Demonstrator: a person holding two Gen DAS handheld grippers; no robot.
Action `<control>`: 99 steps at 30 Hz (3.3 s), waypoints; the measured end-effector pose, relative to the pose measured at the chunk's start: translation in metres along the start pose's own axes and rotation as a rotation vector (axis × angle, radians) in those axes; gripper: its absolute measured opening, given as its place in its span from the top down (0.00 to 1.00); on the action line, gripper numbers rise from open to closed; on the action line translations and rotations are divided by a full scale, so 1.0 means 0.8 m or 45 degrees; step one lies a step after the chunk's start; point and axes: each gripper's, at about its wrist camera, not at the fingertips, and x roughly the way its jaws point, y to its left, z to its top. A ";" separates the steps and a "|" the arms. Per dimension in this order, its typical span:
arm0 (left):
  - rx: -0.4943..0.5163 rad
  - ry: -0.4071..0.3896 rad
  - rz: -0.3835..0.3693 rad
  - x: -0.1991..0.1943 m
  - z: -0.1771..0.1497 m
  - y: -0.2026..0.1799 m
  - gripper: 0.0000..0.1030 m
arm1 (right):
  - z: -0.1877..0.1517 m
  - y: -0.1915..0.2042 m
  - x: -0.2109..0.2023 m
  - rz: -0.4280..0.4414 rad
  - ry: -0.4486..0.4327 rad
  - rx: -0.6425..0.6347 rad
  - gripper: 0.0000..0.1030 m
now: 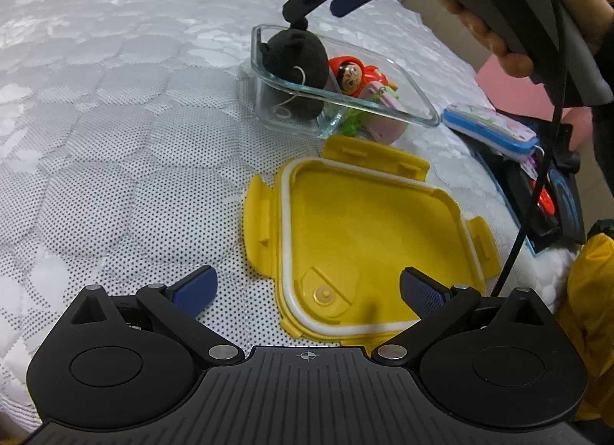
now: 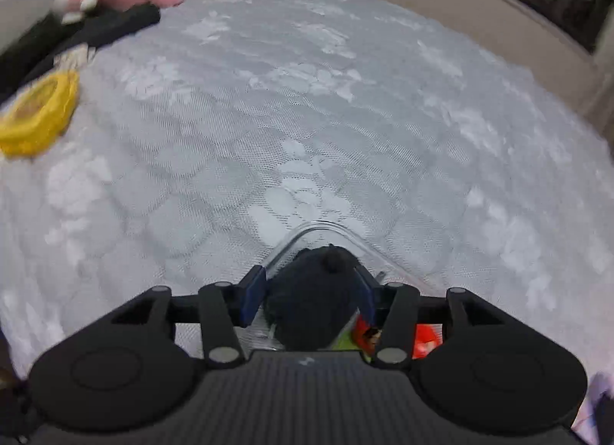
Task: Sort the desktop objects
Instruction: 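Close the right gripper on the black plush inside the container, then lift the black plush with the right gripper above the container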
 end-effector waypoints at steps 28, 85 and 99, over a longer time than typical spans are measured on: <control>0.043 0.019 0.014 0.004 -0.004 -0.010 0.00 | -0.040 -0.056 0.018 0.224 -0.120 0.478 0.45; 0.060 0.032 0.022 0.007 -0.009 -0.016 0.00 | -0.090 -0.055 0.012 0.268 -0.030 0.720 0.84; 0.064 0.033 0.001 0.007 -0.011 -0.010 0.00 | -0.050 0.017 0.060 -0.099 -0.065 0.144 0.41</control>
